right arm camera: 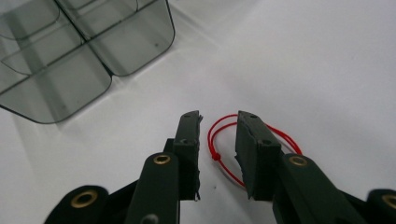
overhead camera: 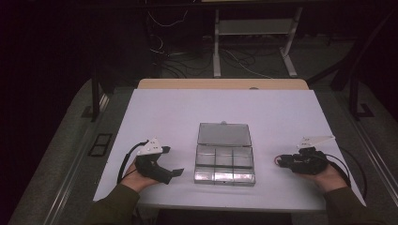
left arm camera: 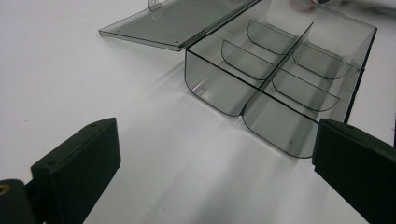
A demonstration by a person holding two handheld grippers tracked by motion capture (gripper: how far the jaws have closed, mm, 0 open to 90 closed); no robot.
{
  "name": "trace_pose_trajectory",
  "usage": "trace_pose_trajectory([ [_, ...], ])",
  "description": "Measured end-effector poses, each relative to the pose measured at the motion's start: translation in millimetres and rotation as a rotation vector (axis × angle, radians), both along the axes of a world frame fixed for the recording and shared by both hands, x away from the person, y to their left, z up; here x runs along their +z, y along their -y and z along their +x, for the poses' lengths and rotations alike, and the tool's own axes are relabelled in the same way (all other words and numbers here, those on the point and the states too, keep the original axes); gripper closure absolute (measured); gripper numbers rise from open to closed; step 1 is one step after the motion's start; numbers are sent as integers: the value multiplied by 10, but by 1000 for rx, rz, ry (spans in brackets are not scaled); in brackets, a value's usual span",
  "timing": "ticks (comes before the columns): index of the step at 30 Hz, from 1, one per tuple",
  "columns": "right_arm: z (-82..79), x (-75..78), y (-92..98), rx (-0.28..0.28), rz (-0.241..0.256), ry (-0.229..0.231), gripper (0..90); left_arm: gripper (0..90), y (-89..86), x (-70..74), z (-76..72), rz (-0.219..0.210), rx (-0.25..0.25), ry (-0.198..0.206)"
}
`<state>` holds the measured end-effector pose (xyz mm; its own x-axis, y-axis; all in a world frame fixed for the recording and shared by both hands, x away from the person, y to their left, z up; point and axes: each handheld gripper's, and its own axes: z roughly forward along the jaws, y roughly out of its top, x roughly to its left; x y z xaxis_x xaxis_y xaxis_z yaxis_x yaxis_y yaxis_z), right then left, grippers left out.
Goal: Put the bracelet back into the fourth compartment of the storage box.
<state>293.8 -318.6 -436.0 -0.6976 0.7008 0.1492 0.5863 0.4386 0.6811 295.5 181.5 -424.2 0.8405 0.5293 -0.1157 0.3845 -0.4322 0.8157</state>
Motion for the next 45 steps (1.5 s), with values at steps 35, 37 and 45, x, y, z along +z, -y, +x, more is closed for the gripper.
trace_pose_trajectory([
  [35,30,-95,-66,34,-80,-12,850,5,2,0,-3,-1,2,-1],
  [37,31,-94,-67,34,-81,-12,852,5,2,-1,-3,-1,2,0],
  [45,34,-91,-64,34,-77,-13,856,5,0,1,-4,-3,2,1],
])
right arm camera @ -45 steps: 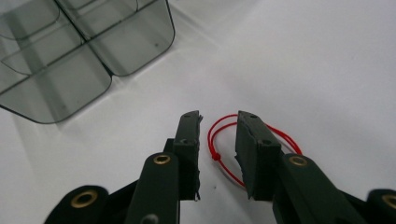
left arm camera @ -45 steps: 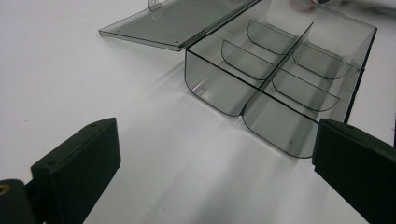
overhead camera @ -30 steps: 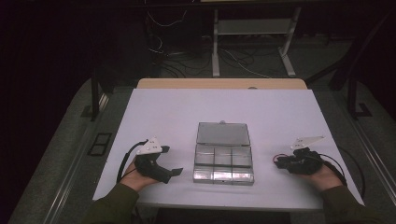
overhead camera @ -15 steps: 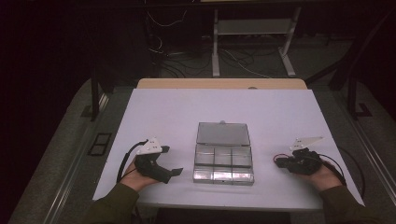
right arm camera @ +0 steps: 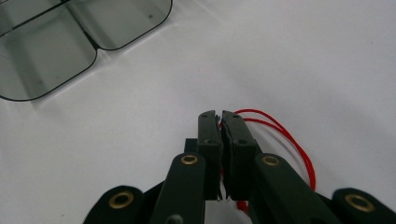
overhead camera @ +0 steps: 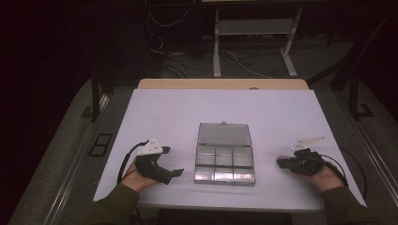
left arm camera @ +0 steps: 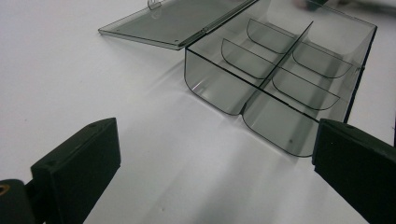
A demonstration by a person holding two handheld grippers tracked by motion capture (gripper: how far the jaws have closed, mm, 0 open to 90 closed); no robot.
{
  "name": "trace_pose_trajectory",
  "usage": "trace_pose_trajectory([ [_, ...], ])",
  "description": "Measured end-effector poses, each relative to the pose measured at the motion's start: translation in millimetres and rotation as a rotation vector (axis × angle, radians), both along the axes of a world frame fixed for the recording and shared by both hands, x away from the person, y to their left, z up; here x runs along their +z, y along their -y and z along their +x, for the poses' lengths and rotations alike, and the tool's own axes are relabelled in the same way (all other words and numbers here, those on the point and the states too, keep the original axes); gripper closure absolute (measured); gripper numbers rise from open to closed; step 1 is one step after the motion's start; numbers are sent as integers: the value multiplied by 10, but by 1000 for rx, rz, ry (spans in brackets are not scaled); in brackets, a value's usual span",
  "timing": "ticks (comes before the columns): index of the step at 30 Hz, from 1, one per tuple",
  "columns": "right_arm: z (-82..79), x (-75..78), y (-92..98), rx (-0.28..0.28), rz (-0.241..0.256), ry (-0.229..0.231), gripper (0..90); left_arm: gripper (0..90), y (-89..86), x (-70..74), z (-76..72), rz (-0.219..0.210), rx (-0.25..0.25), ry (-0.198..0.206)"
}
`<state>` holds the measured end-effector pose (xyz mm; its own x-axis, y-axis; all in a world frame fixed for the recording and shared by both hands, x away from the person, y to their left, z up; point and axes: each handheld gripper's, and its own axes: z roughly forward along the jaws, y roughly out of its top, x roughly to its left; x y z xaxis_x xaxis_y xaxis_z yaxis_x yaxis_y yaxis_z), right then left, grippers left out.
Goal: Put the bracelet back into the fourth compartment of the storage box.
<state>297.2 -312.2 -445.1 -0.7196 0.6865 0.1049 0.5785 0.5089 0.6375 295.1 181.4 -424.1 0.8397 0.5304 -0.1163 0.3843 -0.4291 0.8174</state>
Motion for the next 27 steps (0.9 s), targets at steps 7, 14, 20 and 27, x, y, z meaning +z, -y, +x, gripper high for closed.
trace_pose_trajectory([
  [7,9,48,44,-12,44,7,856,5,-2,2,1,5,-4,1],
  [14,13,95,72,-18,73,22,856,5,-4,0,4,7,-5,0],
  [20,15,144,92,-23,100,36,856,5,-9,2,7,4,-3,-1],
  [27,14,228,89,-18,151,50,856,5,1,1,1,6,-2,-1],
])
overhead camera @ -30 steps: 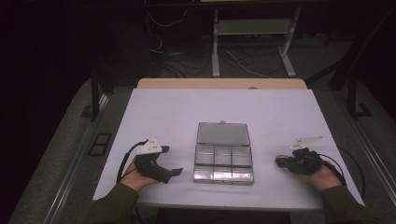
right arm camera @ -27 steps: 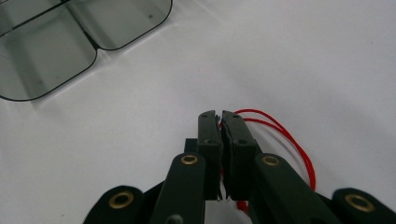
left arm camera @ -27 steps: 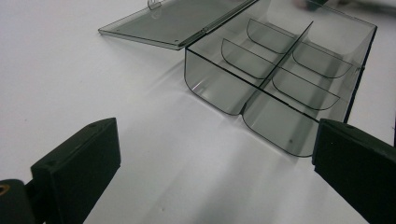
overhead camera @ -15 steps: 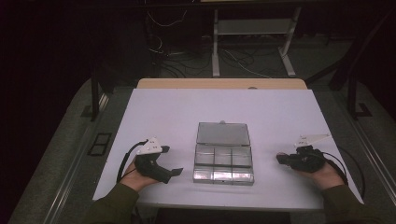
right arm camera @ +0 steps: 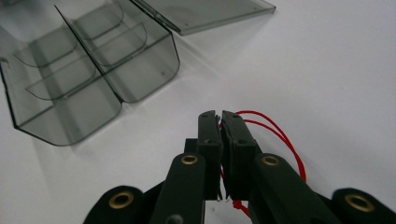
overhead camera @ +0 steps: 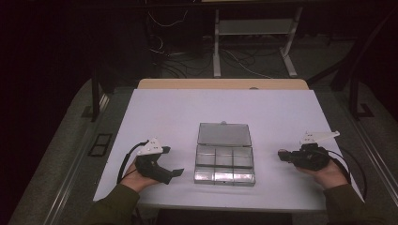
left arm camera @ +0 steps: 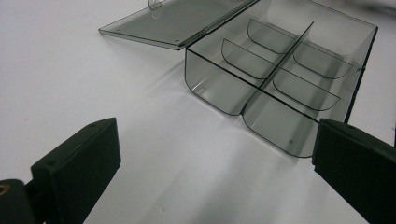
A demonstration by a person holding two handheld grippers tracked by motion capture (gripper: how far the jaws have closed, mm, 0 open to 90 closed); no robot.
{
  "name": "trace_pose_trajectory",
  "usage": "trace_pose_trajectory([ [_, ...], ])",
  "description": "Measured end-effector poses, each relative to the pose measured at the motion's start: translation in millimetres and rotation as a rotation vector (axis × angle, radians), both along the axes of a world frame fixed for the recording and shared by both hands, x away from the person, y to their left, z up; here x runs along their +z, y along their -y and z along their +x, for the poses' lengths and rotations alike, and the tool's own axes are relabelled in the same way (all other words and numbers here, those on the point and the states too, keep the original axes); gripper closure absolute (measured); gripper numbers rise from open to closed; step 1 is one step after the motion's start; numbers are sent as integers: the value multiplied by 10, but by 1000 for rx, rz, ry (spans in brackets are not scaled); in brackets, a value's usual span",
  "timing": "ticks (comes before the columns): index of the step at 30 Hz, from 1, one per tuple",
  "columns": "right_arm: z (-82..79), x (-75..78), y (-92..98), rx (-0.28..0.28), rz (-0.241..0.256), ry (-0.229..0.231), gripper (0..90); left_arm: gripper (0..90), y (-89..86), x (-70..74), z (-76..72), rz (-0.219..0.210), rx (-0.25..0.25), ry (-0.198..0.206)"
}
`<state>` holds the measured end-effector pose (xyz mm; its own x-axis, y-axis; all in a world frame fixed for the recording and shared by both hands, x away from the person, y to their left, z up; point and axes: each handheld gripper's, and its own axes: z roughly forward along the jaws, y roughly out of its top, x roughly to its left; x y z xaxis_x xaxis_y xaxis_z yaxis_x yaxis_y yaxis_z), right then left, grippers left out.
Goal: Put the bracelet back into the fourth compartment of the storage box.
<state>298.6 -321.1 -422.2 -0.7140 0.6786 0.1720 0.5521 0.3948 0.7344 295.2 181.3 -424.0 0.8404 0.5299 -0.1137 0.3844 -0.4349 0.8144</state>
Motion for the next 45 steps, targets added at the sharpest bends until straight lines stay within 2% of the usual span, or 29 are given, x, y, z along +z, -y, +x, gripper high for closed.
trace_pose_trajectory([
  [6,6,52,-53,21,13,19,856,5,7,-3,-1,-4,4,-4],
  [21,0,197,-266,91,86,33,856,5,6,-6,3,-5,5,-5],
  [38,30,256,-576,166,89,40,856,5,4,-4,5,-7,5,-5],
  [45,45,298,-713,197,105,44,856,5,4,-2,5,-8,4,-4],
])
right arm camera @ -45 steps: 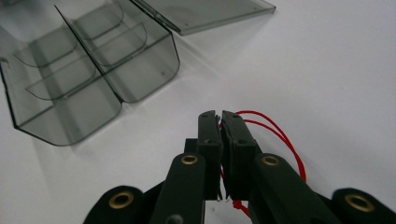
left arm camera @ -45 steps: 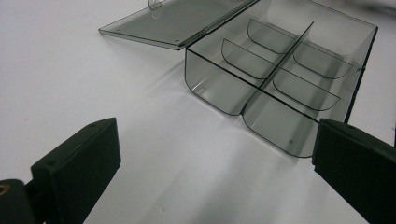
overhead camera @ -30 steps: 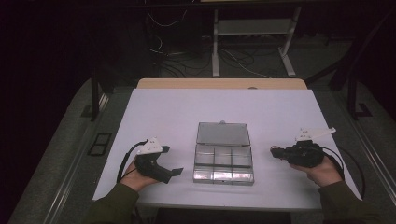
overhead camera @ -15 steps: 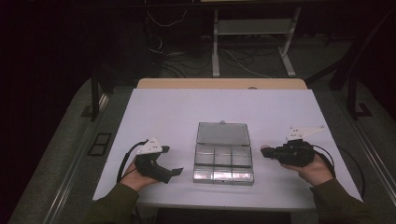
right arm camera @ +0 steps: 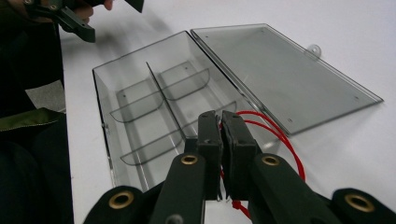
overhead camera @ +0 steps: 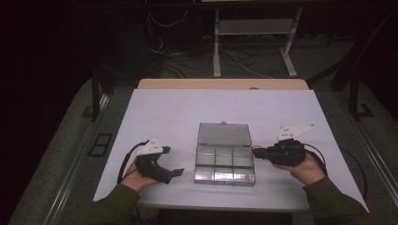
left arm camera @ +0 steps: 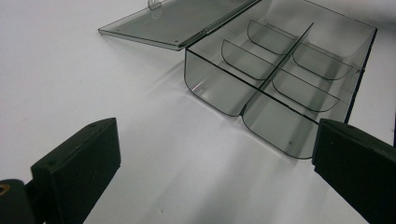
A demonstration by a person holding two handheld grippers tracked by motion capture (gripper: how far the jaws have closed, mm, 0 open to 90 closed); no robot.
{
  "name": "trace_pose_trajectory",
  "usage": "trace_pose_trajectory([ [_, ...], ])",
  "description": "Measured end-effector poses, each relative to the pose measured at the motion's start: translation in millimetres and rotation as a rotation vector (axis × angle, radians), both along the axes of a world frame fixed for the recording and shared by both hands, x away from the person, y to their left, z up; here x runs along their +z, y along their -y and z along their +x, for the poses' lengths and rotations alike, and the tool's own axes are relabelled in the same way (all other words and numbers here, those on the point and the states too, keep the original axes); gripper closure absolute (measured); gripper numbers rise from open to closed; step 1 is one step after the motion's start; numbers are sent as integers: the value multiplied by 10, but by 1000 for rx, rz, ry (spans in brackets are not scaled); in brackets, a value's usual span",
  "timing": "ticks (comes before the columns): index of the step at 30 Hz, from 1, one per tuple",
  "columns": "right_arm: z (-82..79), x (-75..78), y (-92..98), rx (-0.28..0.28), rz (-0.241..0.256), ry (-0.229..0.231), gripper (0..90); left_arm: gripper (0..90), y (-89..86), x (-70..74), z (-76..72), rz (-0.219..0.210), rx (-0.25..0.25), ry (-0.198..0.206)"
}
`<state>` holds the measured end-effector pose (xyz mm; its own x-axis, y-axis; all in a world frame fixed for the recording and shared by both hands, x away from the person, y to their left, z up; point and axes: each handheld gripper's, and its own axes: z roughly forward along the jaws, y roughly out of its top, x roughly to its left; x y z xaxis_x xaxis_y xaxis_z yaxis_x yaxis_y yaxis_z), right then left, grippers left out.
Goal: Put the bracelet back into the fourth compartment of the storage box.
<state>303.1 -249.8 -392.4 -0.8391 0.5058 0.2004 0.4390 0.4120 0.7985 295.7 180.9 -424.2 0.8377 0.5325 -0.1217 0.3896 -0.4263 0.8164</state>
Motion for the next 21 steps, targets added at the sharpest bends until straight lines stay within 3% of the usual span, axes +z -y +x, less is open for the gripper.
trace_pose_trajectory([
  [21,63,31,-450,115,-9,6,856,5,3,-1,-1,2,-1,-1],
])
